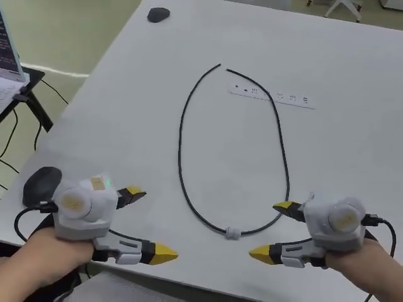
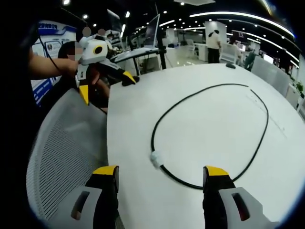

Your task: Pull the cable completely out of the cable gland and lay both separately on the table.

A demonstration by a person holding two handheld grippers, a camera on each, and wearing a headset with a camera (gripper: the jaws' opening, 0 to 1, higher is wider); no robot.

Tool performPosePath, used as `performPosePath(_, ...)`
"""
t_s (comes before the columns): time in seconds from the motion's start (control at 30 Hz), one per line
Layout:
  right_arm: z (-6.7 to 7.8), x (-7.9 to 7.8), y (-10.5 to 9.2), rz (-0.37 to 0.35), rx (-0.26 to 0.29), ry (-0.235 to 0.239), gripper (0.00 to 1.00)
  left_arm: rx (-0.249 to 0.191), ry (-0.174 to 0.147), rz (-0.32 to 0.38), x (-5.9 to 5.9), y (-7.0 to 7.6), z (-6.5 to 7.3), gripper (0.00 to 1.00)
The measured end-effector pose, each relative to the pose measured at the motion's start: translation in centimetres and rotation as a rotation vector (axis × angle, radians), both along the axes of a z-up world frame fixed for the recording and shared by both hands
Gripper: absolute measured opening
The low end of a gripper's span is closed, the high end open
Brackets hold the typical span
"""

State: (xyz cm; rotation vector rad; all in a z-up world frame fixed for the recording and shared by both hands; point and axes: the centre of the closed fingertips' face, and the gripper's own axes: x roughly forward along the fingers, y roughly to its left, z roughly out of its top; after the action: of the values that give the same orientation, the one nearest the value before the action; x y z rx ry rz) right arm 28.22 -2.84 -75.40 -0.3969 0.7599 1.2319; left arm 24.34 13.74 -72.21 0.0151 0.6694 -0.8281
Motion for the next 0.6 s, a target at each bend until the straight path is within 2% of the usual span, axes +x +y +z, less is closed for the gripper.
performPosePath(0.1,-0.5,0.2,0.3,0.019,-0.020,0.002,0.68,-0.011,0.002,-0.003,0.0,-0.3,0.1,0.93)
performPosePath(0.3,-1.3,0.8,0.8,0.054,-0.042,-0.004,0.63,-0.005,0.006,-0.005,-0.1,-0.1,0.0,0.92)
performPosePath(0.6,-2.5,0.9,2.1,0.121,-0.077,-0.002,0.52,-0.002,0.016,-0.010,-0.5,0.2,-0.4,0.91)
